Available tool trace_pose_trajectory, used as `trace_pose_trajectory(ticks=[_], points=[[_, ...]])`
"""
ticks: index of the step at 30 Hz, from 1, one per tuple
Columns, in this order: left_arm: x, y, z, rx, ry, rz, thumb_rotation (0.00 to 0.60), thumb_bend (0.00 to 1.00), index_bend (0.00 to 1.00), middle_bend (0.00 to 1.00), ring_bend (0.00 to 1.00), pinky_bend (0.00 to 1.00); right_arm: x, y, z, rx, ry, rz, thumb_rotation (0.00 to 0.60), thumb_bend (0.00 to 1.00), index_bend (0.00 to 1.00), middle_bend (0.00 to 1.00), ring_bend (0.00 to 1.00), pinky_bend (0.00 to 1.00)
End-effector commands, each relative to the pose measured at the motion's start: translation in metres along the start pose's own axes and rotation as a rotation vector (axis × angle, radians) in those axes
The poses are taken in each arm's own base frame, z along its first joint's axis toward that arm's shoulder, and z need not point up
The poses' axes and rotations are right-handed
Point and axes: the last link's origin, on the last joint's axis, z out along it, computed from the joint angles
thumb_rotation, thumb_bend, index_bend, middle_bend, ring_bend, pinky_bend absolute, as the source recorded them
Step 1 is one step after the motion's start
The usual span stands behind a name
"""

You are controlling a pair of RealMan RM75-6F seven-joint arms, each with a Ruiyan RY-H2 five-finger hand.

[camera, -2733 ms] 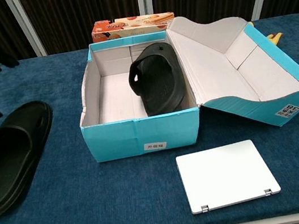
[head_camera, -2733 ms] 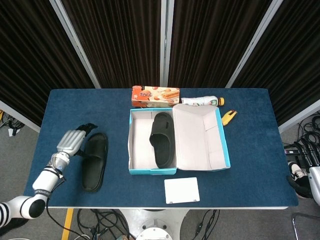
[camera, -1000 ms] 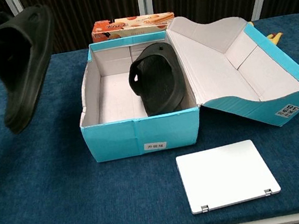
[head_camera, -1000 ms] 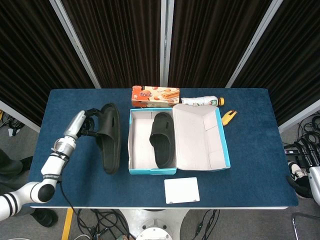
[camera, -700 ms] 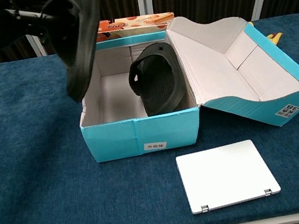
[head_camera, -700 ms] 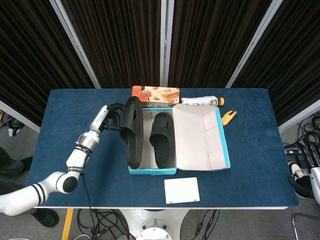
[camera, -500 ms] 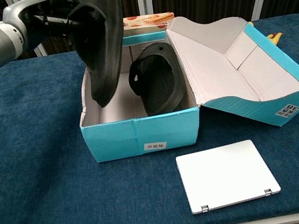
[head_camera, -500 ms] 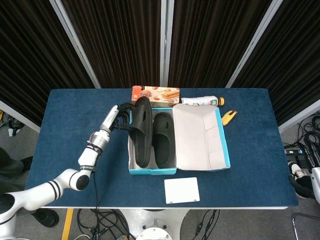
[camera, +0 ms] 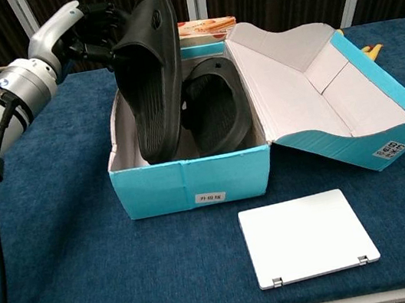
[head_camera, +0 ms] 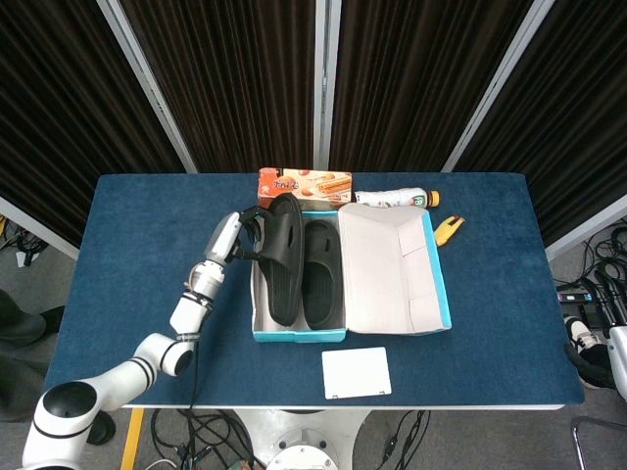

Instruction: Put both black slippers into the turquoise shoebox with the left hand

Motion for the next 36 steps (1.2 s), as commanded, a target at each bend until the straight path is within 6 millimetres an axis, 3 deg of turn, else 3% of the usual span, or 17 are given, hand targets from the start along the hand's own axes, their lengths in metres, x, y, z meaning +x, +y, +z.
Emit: trace_pose_trajectory(ticks=[1,4,10,16,36], points=[[-0.005,-0.003,-0.001,0.009,-0.01,-0.005,0.6,0.0,0.5,0.47,0.6,0.63,0.0,0.0,0.0,-0.001,-0.001,0.001,0.6,0.12,0.0,0.0,0.0,0.0],[-0.007,-0.006,-0.001,0.038,-0.024,-0.007,0.6,0.0,0.49,0.47,0.57,0.61,0.0,0.0,0.0,-0.003,-0.002,0.0,0.6,0.12,0.0,0.0,0.0,0.0],[-0.009,-0.011,0.0,0.096,-0.058,0.038,0.6,0.0,0.47,0.47,0.31,0.5,0.0,-0.001,-0.001,-0.003,0.0,-0.001,0.6,0.12,0.0,0.0,0.0,0.0],[-0.009,-0.015,-0.001,0.14,-0.072,0.093,0.6,0.0,0.46,0.45,0.21,0.43,0.0,0.0,-0.001,-0.005,-0.002,0.001,0.6,0.12,0.0,0.0,0.0,0.0],[-0.019,-0.009,-0.001,0.213,-0.142,0.064,0.6,0.0,0.4,0.48,0.17,0.27,0.001,0.001,-0.002,-0.01,0.004,0.005,0.6,0.12,0.0,0.0,0.0,0.0]])
